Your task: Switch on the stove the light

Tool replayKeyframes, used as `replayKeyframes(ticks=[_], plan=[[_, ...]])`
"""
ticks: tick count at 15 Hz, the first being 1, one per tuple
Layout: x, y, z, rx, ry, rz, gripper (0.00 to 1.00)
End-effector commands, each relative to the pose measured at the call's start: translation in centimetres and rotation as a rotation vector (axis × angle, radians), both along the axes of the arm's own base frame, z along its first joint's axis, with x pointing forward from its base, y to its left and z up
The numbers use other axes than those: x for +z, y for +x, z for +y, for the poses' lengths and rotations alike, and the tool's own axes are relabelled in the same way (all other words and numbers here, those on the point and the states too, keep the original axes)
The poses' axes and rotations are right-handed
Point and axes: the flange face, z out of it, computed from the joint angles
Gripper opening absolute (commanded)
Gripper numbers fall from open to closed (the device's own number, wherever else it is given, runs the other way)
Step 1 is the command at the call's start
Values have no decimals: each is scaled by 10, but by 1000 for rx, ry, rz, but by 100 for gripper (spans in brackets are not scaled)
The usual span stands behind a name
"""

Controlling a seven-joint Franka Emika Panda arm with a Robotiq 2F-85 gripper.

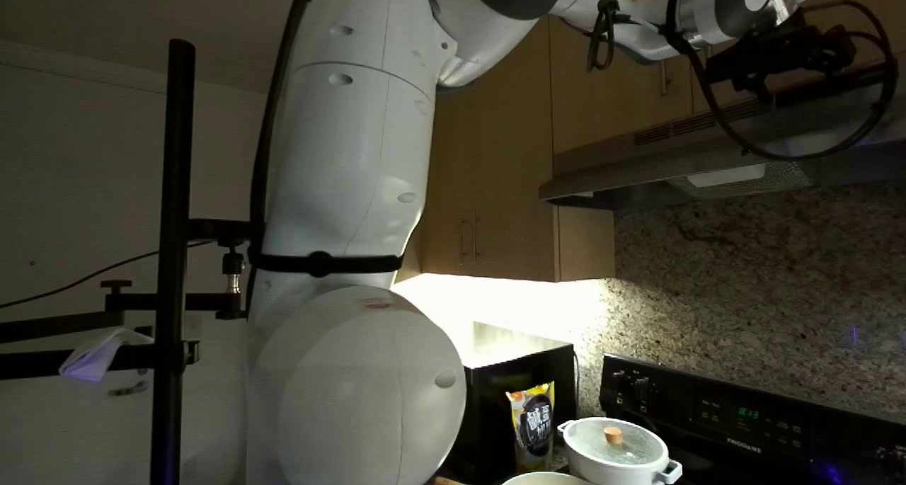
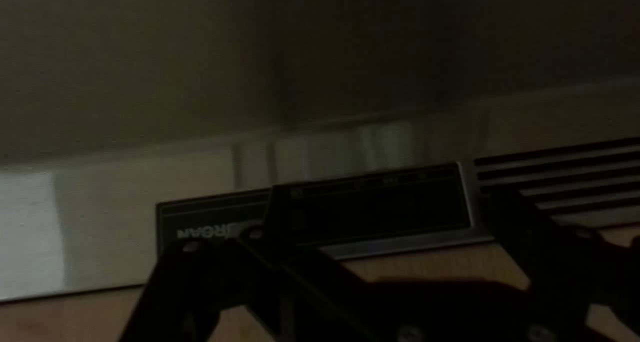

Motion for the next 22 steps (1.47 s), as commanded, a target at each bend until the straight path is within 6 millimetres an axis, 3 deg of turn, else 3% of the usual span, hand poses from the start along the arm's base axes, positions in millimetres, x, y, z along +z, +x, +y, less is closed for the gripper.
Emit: replayKeyframes(ticks=[1, 22], plan=[[2, 8, -6, 27, -18, -12, 100], [3, 22, 7, 58, -6, 20, 100]])
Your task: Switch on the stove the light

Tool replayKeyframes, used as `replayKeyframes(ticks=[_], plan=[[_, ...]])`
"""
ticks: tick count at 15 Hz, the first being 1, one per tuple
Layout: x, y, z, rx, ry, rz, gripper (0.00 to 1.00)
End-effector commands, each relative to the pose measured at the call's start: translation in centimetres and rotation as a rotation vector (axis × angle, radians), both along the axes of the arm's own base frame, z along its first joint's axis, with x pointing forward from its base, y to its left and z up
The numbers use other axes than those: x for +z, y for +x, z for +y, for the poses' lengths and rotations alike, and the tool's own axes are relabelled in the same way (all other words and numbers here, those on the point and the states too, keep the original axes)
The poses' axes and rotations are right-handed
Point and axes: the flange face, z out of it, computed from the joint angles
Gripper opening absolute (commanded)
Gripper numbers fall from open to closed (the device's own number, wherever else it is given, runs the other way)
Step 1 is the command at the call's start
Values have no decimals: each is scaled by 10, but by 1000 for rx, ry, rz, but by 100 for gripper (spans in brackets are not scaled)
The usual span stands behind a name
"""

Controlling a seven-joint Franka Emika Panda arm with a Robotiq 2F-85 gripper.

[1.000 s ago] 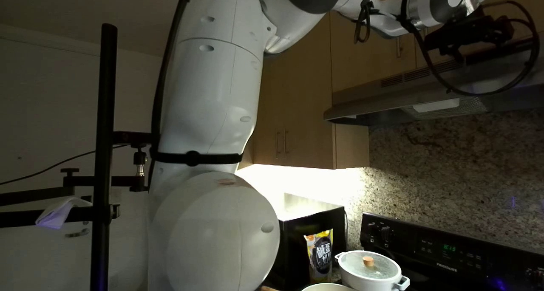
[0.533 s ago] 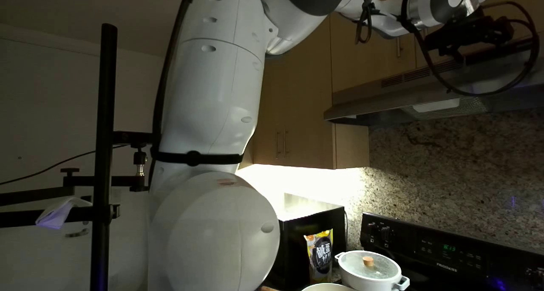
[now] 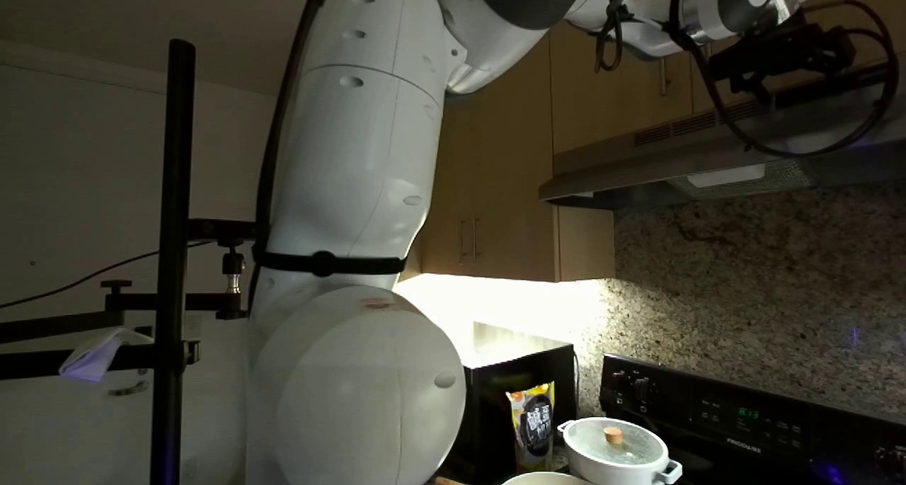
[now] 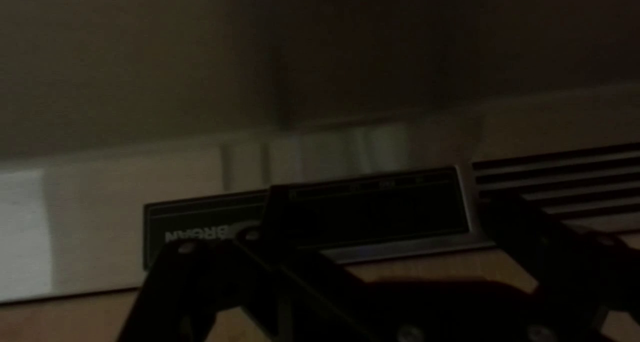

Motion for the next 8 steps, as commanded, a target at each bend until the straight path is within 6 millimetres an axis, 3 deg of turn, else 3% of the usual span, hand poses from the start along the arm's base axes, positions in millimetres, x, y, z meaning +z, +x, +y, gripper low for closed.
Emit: replayKeyframes(ticks=[1, 8], plan=[[0, 14, 7, 40, 3, -14, 100], [2, 17, 19, 66, 2, 0, 100]])
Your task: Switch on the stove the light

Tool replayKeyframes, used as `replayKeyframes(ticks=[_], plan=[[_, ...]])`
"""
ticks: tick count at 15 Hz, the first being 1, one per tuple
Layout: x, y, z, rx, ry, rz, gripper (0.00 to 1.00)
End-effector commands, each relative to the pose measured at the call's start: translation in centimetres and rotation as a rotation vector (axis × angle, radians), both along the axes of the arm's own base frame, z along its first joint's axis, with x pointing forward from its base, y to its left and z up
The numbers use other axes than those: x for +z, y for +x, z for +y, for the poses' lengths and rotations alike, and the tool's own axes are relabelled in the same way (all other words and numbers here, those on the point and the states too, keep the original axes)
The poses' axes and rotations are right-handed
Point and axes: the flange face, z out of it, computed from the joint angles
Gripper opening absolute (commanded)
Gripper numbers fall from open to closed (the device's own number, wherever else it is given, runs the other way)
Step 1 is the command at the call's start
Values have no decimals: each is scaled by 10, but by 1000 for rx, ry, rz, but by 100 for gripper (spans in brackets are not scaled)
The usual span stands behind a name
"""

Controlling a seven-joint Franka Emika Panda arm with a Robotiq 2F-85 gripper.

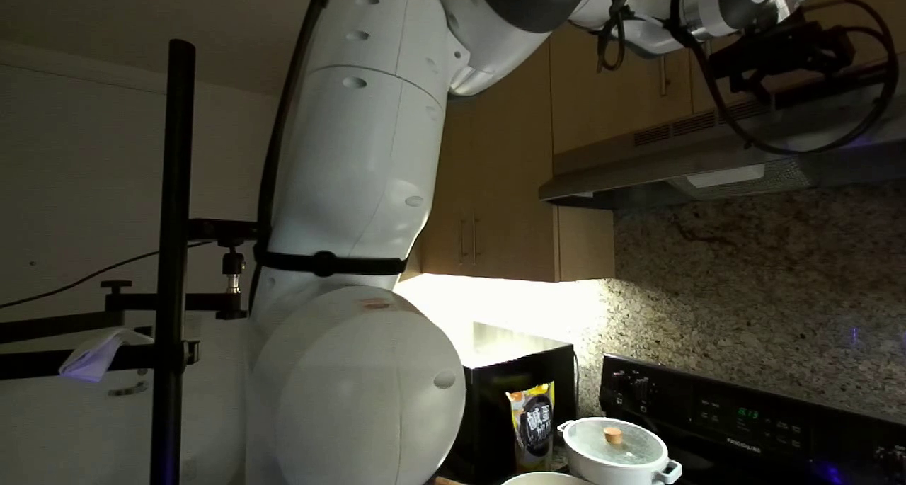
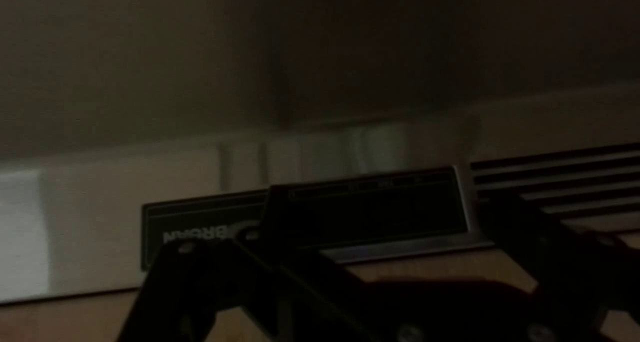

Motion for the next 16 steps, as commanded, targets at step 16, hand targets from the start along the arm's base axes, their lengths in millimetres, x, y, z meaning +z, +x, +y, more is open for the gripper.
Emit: replayKeyframes(ticks=[16], plan=[[9, 6, 33, 62, -22, 11, 100]])
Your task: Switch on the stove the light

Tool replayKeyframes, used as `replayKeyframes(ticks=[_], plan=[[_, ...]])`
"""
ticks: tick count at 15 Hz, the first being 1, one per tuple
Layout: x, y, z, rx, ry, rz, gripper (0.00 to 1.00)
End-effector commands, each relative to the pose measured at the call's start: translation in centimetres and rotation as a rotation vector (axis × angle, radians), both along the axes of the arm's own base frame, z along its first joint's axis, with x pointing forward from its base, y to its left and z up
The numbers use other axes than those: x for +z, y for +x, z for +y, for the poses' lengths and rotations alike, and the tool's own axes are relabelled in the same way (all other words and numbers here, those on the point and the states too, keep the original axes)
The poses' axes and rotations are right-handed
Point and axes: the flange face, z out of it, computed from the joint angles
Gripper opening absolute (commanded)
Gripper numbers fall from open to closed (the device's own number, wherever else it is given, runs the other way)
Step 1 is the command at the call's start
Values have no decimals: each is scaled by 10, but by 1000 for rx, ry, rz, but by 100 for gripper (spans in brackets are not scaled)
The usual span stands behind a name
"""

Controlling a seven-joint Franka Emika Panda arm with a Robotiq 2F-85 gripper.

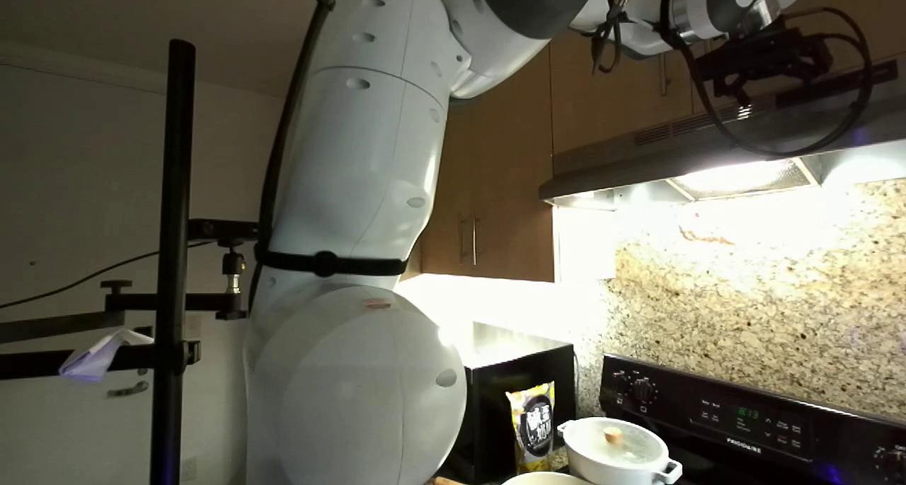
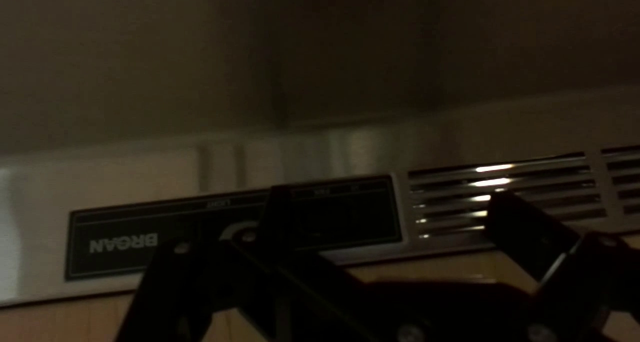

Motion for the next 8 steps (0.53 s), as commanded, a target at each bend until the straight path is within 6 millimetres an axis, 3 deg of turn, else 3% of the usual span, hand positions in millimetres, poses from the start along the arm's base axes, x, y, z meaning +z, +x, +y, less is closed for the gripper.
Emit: replayKeyframes(ticks=[1, 8], plan=[[8, -1, 12, 15, -28, -7, 100], [30, -26, 35, -79, -132, -22, 100]])
